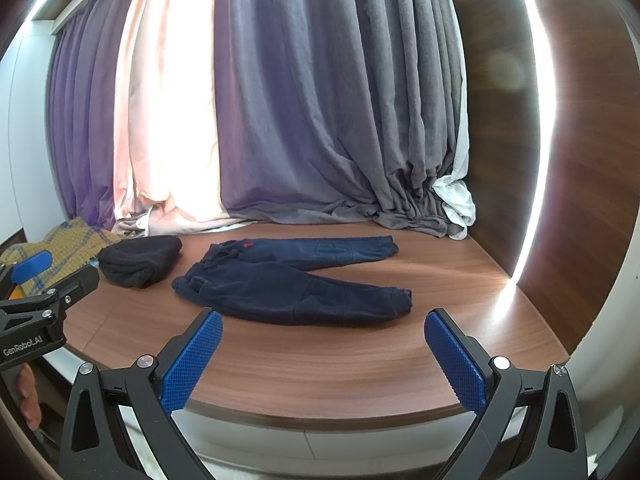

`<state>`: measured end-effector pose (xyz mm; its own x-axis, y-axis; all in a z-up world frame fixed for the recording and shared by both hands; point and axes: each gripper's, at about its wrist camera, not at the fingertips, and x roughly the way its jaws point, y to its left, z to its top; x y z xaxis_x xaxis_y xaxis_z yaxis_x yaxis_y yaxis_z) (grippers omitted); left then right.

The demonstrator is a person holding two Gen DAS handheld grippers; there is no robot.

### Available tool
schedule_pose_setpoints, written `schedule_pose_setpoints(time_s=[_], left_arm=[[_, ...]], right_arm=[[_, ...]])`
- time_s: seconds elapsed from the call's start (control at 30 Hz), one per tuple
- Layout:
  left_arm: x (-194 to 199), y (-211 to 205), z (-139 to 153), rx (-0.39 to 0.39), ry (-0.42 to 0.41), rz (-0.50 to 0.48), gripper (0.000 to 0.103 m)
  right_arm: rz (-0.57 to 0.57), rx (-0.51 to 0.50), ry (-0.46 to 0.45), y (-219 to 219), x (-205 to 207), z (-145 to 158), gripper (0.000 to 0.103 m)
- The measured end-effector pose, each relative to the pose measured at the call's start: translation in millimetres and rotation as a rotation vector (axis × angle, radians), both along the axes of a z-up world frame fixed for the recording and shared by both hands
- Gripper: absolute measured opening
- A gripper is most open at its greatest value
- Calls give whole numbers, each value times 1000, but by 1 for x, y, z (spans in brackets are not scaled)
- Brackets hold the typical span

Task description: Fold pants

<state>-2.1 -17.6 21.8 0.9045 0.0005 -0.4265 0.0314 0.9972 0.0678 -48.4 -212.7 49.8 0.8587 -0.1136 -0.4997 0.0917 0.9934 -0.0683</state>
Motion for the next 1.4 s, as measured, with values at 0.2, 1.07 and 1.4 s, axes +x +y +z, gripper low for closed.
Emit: schedule_pose_setpoints(time_s=[0.2,1.07,1.4], left_arm=[[-1,1,-2,0,-1,0,103],[110,-4,-49,73,51,-190,103],[164,-35,-95,120,119,-387,96]], right_arm=[[4,-1,4,1,2,0,102],[-68,33,112,-7,91,-47,102],[-233,41,177,-24,131,-77,101]])
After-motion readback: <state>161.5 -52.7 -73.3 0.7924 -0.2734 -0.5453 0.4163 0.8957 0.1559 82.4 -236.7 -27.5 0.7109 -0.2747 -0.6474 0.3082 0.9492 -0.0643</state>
